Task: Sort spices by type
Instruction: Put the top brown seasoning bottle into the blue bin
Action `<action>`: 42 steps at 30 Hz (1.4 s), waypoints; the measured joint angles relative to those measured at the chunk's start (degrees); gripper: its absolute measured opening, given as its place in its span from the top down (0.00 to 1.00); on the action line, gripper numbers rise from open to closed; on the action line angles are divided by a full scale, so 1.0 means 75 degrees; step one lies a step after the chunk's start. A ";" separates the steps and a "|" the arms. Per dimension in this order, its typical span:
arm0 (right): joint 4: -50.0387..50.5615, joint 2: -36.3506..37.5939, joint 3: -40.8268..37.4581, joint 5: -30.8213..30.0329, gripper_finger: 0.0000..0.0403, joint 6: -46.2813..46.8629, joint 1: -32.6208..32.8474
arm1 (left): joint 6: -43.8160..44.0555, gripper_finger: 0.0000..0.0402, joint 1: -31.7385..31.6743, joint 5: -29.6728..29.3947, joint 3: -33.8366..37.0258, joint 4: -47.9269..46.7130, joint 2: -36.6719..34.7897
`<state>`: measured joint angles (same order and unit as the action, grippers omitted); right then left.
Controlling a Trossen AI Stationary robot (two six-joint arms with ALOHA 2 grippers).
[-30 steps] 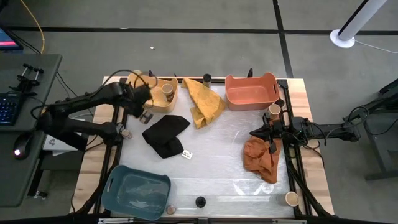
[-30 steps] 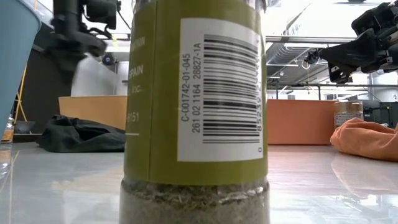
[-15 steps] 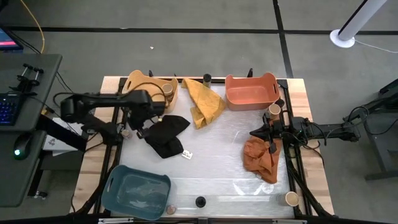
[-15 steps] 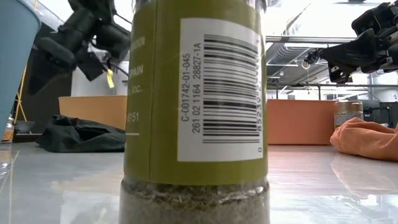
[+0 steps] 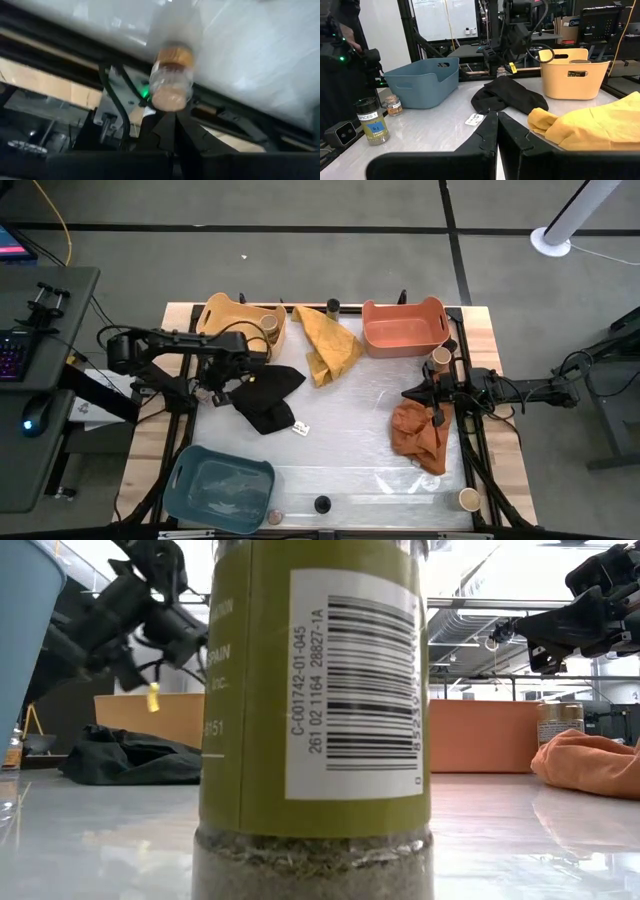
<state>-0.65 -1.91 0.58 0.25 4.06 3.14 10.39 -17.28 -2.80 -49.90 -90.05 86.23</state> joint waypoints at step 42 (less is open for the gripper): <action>0.0000 0.0000 -0.0003 -0.0003 1.00 0.0000 0.0003 | 0.0728 1.00 0.0062 -0.0265 0.0779 0.0569 -0.0463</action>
<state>-0.64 -1.91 0.56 0.23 4.06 3.16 15.85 -16.82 -4.79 -44.06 -85.78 82.76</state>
